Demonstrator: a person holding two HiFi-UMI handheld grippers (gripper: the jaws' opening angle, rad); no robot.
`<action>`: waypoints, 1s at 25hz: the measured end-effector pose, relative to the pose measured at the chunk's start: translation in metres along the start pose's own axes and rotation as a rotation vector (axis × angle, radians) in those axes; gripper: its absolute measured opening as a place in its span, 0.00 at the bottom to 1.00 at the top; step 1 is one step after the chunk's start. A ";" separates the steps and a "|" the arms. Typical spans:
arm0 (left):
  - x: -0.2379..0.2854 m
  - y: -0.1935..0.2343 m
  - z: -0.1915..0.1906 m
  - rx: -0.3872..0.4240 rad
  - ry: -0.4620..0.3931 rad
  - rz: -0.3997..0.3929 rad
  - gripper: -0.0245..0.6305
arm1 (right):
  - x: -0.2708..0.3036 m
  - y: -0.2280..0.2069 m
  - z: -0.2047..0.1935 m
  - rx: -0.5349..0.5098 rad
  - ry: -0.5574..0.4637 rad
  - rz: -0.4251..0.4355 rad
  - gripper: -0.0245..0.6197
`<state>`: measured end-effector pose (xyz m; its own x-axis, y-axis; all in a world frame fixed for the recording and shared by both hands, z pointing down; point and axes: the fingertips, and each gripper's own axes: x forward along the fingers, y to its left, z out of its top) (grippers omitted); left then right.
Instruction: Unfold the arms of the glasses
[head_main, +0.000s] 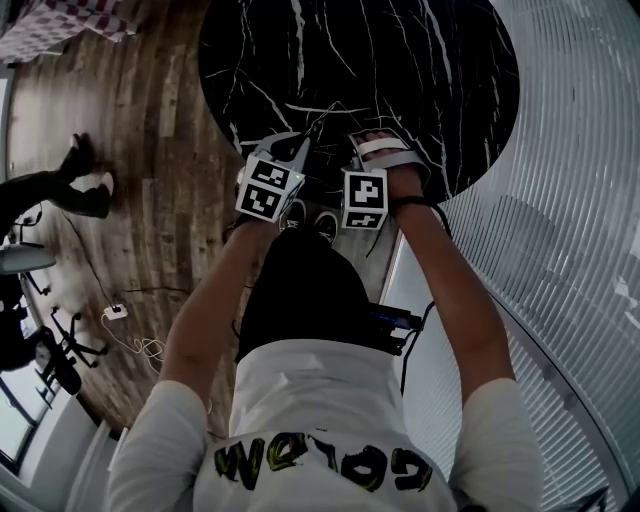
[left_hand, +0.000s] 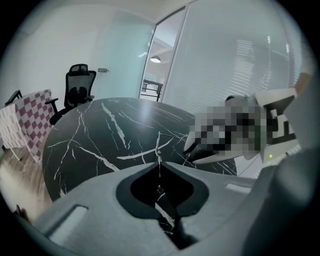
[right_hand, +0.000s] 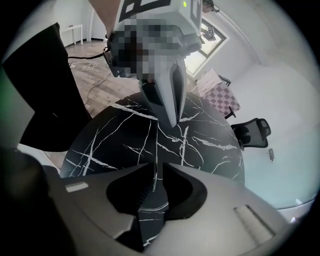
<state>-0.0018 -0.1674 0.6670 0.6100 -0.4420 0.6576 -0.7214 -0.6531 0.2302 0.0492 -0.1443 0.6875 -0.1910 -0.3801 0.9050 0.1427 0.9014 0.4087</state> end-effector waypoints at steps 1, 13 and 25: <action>0.000 0.000 0.000 0.000 0.001 0.000 0.05 | 0.001 0.001 0.000 0.003 0.002 0.007 0.13; 0.001 0.002 0.002 -0.018 -0.012 0.029 0.05 | -0.005 0.018 0.001 0.104 0.004 0.075 0.06; 0.006 0.002 0.003 -0.019 -0.013 0.060 0.05 | -0.011 0.034 0.004 0.258 0.014 0.111 0.07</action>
<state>0.0016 -0.1736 0.6693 0.5694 -0.4886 0.6610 -0.7629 -0.6136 0.2037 0.0518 -0.1087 0.6912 -0.1748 -0.2770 0.9448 -0.0900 0.9601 0.2648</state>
